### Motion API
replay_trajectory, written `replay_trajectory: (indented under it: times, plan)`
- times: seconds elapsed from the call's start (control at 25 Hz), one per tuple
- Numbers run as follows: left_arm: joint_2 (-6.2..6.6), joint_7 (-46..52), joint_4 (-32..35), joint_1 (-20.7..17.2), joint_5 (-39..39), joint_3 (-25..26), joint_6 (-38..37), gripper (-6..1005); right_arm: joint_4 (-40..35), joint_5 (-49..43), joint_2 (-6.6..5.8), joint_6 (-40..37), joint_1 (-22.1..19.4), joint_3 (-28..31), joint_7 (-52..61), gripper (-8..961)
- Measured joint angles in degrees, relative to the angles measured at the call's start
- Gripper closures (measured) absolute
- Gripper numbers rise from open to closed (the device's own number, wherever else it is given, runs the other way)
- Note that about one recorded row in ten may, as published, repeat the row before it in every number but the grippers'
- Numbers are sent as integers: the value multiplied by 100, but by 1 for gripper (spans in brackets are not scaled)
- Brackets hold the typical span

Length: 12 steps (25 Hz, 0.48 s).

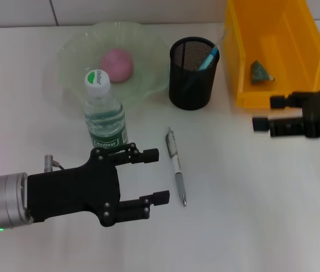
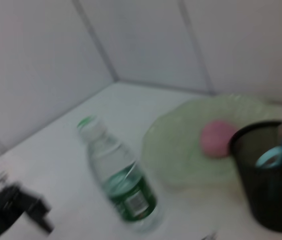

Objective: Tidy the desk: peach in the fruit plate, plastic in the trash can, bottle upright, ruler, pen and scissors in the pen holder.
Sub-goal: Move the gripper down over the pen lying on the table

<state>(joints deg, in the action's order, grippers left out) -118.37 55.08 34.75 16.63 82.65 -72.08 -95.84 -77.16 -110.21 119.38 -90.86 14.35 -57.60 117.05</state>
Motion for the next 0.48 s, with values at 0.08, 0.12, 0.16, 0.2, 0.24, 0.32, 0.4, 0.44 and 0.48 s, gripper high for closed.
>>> replay_trajectory:
  times: [0.08, 0.12, 0.16, 0.2, 0.24, 0.32, 0.4, 0.44, 0.48]
  plan:
    - [-12, 21, 74, 32, 4, -4, -50, 303, 249, 52, 28, -280, -174, 223, -929, 110]
    - [-12, 21, 74, 32, 4, -4, -50, 304, 375, 114, 31, -335, -248, 305, -1179, 110]
    - [-18, 43, 85, 54, 4, -7, -53, 304, 375, 114, 31, -335, -248, 305, -1179, 110]
    - [-18, 43, 85, 54, 4, -7, -53, 304, 518, 187, 30, -398, -329, 391, -1441, 110]
    - [-22, 108, 85, 100, 4, -9, -47, 303, 693, 269, 22, -476, -407, 486, -1691, 111]
    - [-43, 625, 99, 329, 0, -28, 77, 303, 997, 361, 7, -668, -531, 750, -2196, 111]
    - [-48, 826, 120, 385, 1, -53, 144, 302, 1182, 372, 8, -833, -629, 985, -2682, 111]
    - [-59, 1506, 363, 526, -6, -341, 493, 302, 1262, 373, 8, -906, -677, 1071, -2924, 111]
    - [-62, 1949, 650, 558, -13, -645, 799, 302, 1403, 347, 4, -963, -734, 1136, -3309, 111]
